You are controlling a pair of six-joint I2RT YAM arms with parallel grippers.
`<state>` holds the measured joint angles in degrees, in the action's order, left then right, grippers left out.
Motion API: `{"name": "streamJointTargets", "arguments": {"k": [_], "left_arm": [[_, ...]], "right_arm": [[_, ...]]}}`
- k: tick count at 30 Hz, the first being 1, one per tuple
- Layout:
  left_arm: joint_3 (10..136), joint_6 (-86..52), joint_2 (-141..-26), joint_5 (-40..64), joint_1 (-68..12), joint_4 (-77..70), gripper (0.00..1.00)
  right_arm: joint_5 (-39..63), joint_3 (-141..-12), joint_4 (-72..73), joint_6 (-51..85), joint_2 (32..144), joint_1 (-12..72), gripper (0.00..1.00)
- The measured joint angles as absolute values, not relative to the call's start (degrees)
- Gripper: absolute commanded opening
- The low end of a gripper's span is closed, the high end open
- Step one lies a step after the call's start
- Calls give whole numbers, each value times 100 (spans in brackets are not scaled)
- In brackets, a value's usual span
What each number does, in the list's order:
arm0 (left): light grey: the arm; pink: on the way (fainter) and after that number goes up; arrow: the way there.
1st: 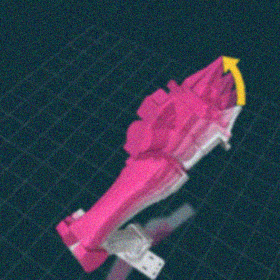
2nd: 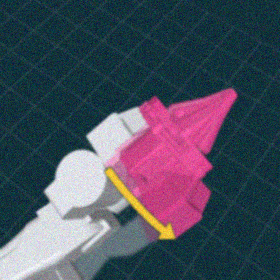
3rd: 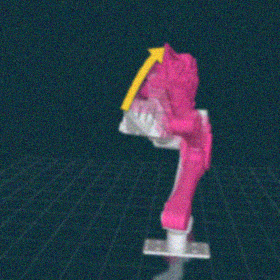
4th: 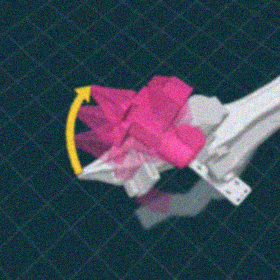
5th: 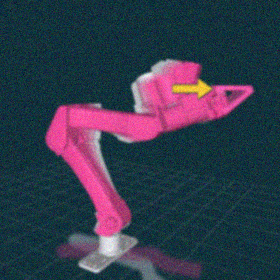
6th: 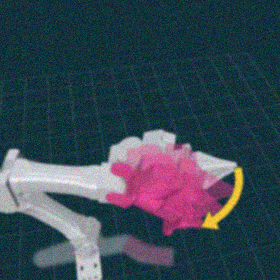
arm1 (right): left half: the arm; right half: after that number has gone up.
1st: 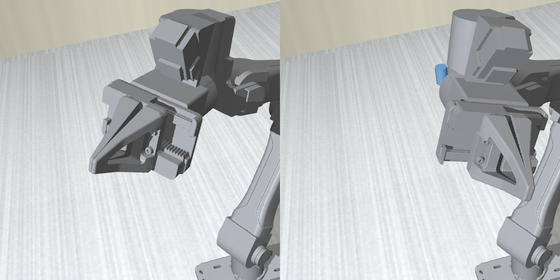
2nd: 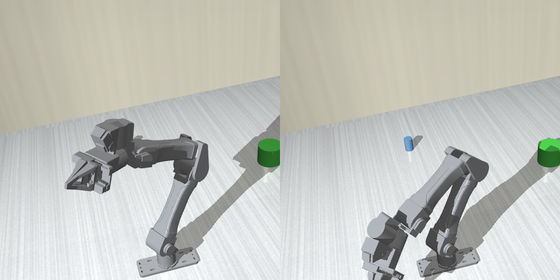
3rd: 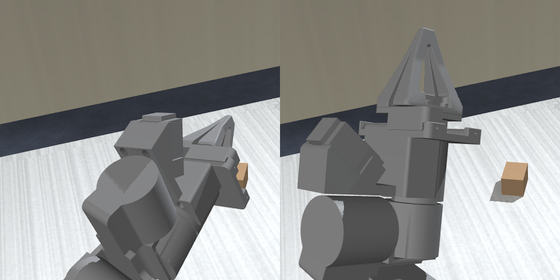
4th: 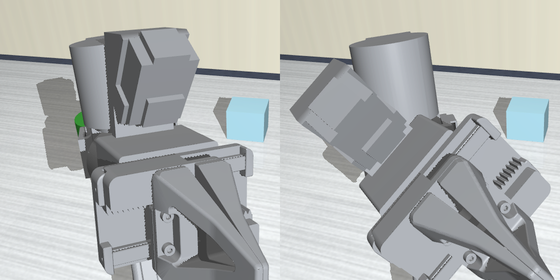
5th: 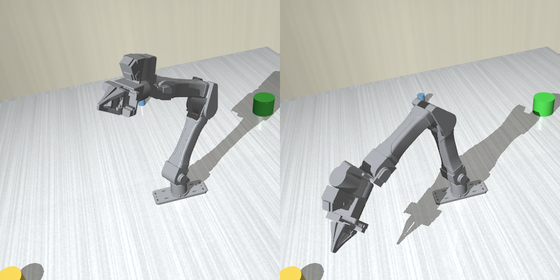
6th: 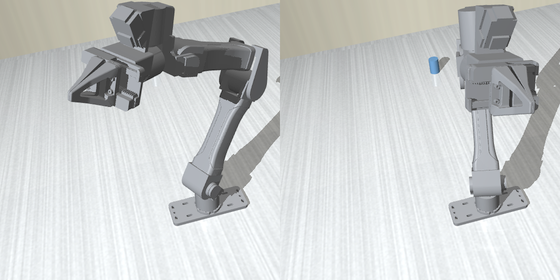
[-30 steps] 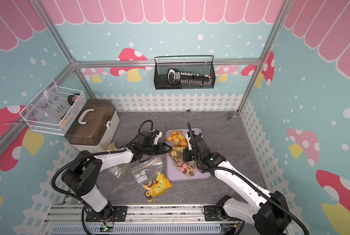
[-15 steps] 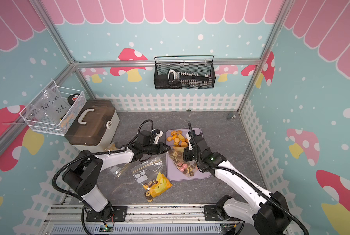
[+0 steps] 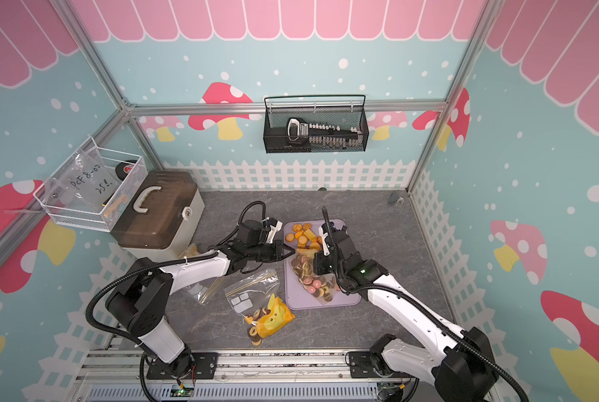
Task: Pour cookies out of the ziploc bag
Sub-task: 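Pour the cookies out of the ziploc bag onto the tray.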
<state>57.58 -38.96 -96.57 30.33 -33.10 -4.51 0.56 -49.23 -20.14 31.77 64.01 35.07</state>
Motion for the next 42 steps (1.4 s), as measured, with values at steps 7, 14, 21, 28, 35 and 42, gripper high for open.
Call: {"name": "streamJointTargets", "arguments": {"k": [7,14,21,28,35,42], "left_arm": [[5961,-3736,-9225,2952,-3310,14,0],[5961,-3594,-8912,2818,-3315,469,0],[5961,-3531,-8739,2781,-3315,816,0],[5948,-3487,-8388,2696,-3315,1072,0],[5988,-3448,-8370,2683,-3315,1153,0],[6149,-3452,-8418,2689,-3356,1181,0]], "right_arm": [[156,-5046,-2014,3183,6431,3487,0],[213,-5046,-2012,3208,6434,3487,0],[244,-5046,-2010,3260,6436,3487,0],[242,-5046,-2010,3284,6431,3487,0],[231,-5046,-2012,3310,6388,3487,0],[91,-5046,-2126,3310,6119,3487,0]]}}
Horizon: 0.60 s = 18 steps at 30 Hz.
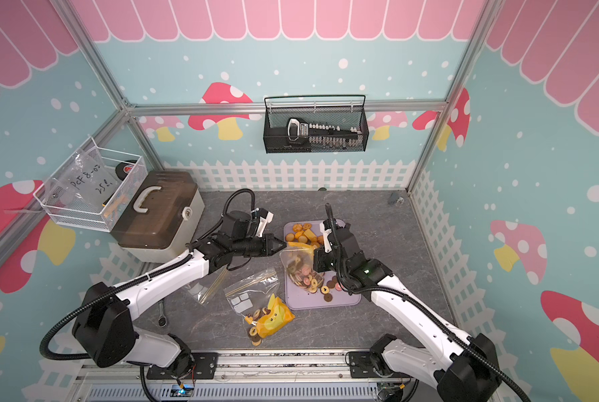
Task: Pour cookies out of the ziploc bag
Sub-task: 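Pour the cookies out of the ziploc bag onto the tray.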
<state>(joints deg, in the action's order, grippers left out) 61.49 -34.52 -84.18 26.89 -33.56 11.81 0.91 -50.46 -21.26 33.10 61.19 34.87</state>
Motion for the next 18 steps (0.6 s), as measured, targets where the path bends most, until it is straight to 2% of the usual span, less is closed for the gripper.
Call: {"name": "streamJointTargets", "arguments": {"k": [18], "left_arm": [[6751,-3479,-8650,2696,-3721,1343,0]], "right_arm": [[-305,-5046,-2613,3306,5686,3487,0]]}}
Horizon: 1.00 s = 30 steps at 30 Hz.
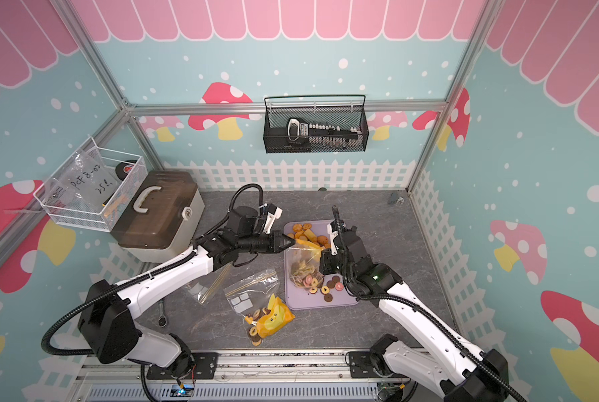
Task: Pour cookies out of the ziploc bag
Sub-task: 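Pour the cookies out of the ziploc bag onto the tray.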
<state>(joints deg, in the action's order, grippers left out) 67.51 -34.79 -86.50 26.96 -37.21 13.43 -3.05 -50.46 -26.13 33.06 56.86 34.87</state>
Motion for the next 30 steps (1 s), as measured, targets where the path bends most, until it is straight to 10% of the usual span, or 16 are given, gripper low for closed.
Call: {"name": "streamJointTargets", "arguments": {"k": [30], "left_arm": [[7505,-3579,-9137,2674,-4246,1411,0]], "right_arm": [[-572,-5116,-3269,3177,5037,3330,0]]}}
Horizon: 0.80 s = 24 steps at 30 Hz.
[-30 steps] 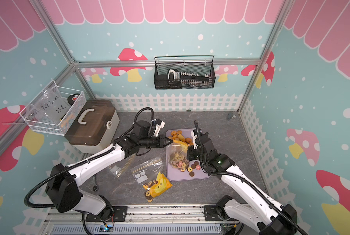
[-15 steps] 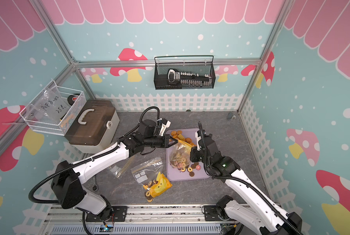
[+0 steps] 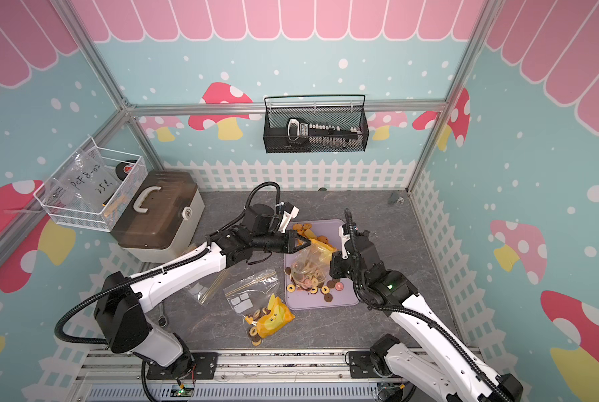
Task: Pour cookies out of the ziploc bag
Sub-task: 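Pour the cookies out of the ziploc bag onto the tray.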
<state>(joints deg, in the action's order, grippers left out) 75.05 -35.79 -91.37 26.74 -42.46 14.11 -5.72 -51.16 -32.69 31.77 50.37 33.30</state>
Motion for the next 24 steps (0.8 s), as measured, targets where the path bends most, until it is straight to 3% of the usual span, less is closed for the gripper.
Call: {"name": "streamJointTargets", "arguments": {"k": [5,7,13,16,19,24], "left_arm": [[7592,-3577,-9137,2665,-4246,1446,0],[7614,-3579,-9137,2657,-4246,1452,0],[7618,-3577,-9146,2657,-4241,1455,0],[7623,-3579,-9157,2657,-4217,1455,0],[7623,-3583,-9161,2668,-4145,1452,0],[7620,-3780,-9155,2834,-3817,1293,0]], "right_arm": [[-576,-5260,-3284,3170,5054,3330,4],[-576,-5317,-3284,3159,5076,3330,12],[-523,-5367,-3260,3142,5183,3330,65],[-513,-5371,-3251,3109,5175,3330,80],[-499,-5371,-3234,3068,5127,3321,88],[-506,-5374,-3208,3015,5057,3299,94]]}}
